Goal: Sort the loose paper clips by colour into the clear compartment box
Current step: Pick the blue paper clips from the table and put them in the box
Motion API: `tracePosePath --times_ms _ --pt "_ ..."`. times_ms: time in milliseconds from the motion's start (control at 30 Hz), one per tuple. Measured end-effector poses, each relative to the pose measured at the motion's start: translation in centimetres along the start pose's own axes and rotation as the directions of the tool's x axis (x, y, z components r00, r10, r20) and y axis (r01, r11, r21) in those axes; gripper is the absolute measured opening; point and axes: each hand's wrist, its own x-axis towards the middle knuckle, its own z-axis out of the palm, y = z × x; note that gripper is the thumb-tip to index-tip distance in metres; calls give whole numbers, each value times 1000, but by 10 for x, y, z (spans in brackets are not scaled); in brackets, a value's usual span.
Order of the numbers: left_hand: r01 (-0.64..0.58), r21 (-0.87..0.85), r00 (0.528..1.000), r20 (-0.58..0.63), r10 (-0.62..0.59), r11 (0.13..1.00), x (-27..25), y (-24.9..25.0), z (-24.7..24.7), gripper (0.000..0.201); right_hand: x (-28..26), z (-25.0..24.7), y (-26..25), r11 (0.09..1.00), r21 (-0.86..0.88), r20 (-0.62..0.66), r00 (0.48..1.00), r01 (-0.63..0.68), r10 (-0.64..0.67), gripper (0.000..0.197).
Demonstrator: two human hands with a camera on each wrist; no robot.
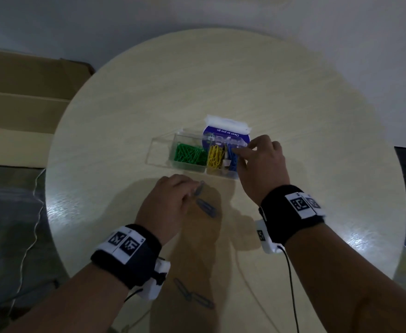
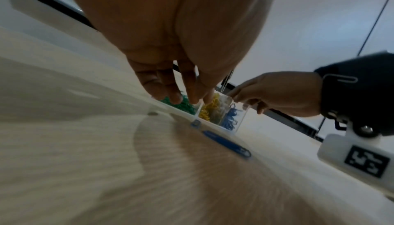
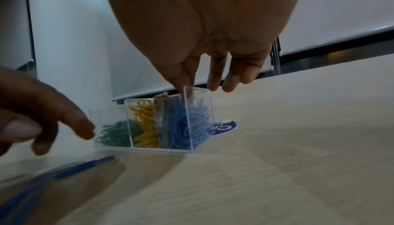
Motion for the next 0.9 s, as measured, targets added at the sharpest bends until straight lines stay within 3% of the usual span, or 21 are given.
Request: tracePosePath --times_ms 167,267,367,400,467,533,600,700,800,900 --pt "-132 189 985 134 107 973 8 -2 7 40 -6 5 -2 999 -47 28 999 -14 15 25" --pt "-101 193 991 106 81 976 6 -11 5 26 -12 2 -1 999 25 -25 999 -31 32 27" --pt "5 131 998 56 -13 991 4 -18 1 16 -37 -4 -5 987 155 -135 989 -43 64 21" --pt "44 114 997 51 -51 992 3 -18 -1 16 -48 -3 -12 978 206 -105 993 -37 60 17" --pt "138 89 989 35 -141 986 3 -18 -2 17 -68 6 -26 961 274 93 996 -38 13 16" --pt "238 54 970 26 -240 970 2 -18 -4 17 -78 20 -39 969 244 332 941 -22 -62 26" --pt "261 37 961 89 -263 965 -7 -18 -10 15 -80 30 -48 978 204 420 900 32 -117 24" --pt "83 17 973 213 -85 996 -42 -10 -18 12 -84 31 -48 981 196 432 897 4 -90 14" --pt "-143 7 944 302 135 990 -94 2 -15 11 -107 25 -39 987 163 460 884 8 -84 14" --pt "-253 44 921 318 227 966 -132 -2 3 12 -147 14 -34 981 173 435 886 92 -160 14"
